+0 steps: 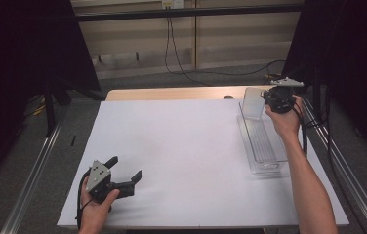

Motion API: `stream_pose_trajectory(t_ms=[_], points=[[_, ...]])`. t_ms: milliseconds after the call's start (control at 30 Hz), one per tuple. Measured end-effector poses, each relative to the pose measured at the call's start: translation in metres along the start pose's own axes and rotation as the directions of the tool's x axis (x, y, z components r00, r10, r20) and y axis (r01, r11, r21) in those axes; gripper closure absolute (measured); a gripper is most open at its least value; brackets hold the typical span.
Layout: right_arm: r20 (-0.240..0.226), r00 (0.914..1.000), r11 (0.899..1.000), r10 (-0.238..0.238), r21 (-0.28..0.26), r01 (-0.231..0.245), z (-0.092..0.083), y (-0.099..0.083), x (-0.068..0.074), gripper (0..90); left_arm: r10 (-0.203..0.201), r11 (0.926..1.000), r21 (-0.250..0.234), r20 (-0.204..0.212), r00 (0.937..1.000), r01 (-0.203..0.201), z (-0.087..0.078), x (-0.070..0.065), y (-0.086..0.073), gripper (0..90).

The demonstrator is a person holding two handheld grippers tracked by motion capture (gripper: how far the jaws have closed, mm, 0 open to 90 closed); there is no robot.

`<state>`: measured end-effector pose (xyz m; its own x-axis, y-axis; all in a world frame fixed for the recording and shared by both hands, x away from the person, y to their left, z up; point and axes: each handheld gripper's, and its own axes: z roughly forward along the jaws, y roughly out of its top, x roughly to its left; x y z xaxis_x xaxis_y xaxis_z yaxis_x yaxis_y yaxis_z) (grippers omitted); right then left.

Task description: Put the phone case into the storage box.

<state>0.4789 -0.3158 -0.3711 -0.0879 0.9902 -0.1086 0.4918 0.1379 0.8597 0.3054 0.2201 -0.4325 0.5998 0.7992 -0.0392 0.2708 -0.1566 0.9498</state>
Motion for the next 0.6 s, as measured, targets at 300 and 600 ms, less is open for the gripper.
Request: stream_pose_trajectory(t_ms=[300, 600], points=[[-0.011, 0.9999, 1.000, -0.006, -0.005, 0.006, 0.006, 0.003, -0.002, 85.6, -0.001, 1.0000, 0.000, 0.003, 1.0000, 0.001, 0.001, -0.001, 0.000, 2.4], [-0.049, 0.9971, 0.998, 0.058, -0.014, -0.059, 0.009, -0.001, -0.014, 85.5, 0.005, 1.0000, 0.003, 0.006, 1.0000, -0.005, 0.003, -0.002, 0.000, 2.4]])
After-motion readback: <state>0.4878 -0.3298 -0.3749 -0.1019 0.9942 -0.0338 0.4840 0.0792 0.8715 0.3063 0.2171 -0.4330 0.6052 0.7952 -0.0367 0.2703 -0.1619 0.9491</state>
